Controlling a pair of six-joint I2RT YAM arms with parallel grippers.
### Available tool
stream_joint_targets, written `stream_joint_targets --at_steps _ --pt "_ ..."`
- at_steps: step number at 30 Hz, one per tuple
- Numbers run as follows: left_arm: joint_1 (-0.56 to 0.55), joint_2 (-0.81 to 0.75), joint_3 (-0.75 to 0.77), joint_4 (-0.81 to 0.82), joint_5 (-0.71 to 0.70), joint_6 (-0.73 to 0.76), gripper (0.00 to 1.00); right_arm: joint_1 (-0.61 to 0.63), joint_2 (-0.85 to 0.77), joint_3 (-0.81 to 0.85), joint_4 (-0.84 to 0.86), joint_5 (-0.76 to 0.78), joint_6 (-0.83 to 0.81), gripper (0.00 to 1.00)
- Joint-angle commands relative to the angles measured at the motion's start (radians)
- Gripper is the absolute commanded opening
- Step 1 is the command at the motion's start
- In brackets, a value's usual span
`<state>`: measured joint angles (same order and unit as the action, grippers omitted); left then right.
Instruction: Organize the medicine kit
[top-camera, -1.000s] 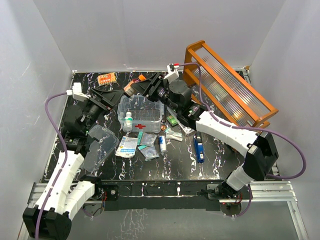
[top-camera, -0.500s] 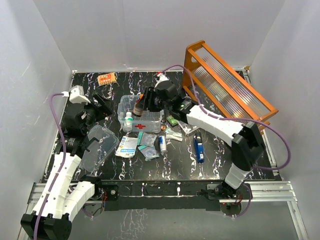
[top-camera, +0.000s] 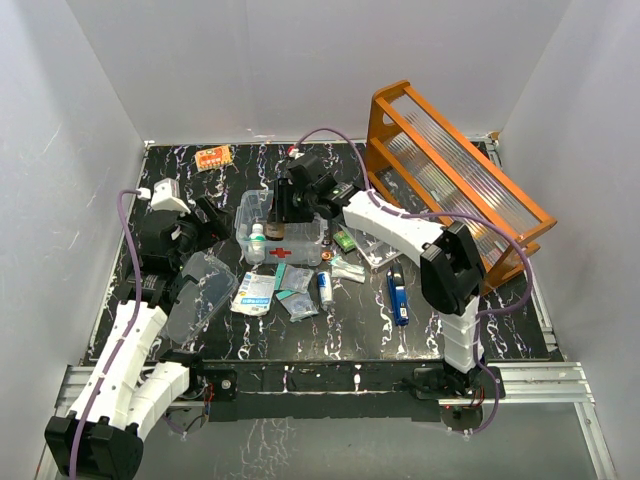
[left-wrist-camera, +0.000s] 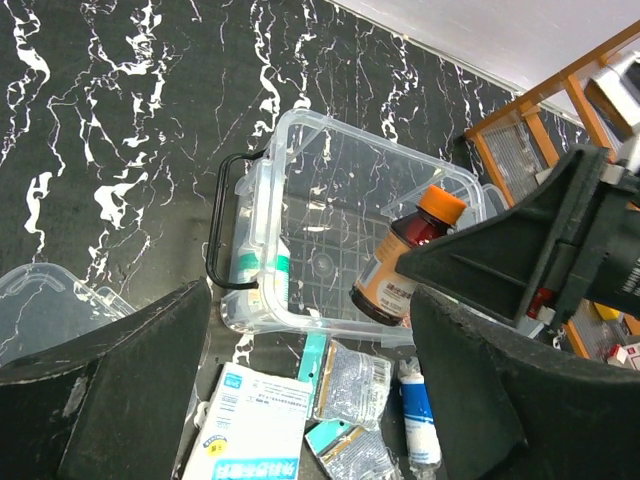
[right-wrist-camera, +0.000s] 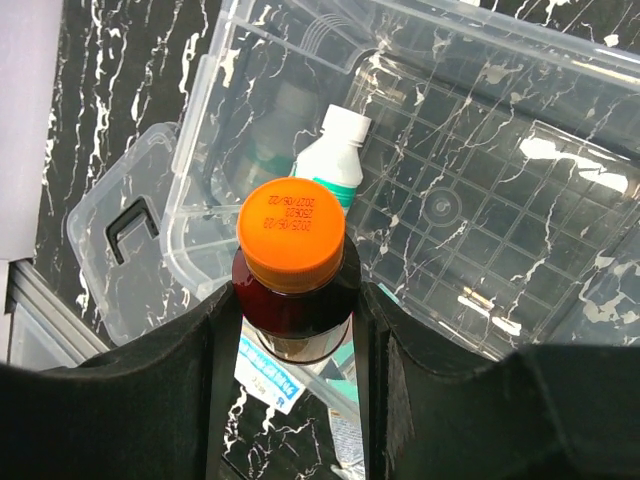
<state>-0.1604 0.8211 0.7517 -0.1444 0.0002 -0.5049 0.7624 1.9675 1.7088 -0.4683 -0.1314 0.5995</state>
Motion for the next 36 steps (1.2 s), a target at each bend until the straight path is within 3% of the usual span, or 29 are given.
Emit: stream_joint_targets --at_steps 1,12,26,36 --pt "-0.001 -0.005 0.000 0.008 0.025 0.012 0.79 -0.009 0.050 0.093 -0.053 -0.030 -0.023 0.26" --pt "-0.001 0.042 0.013 -0.012 0.056 0.005 0.79 -0.030 0.220 0.239 -0.107 -0.152 0.020 0.28" --pt "-0.001 0.071 0.022 -0.020 0.060 0.005 0.78 -0.019 0.283 0.261 -0.133 -0.158 0.029 0.35" --pt "0.000 0.069 0.019 -0.017 0.055 0.005 0.78 0.007 0.300 0.262 -0.133 -0.081 0.018 0.41"
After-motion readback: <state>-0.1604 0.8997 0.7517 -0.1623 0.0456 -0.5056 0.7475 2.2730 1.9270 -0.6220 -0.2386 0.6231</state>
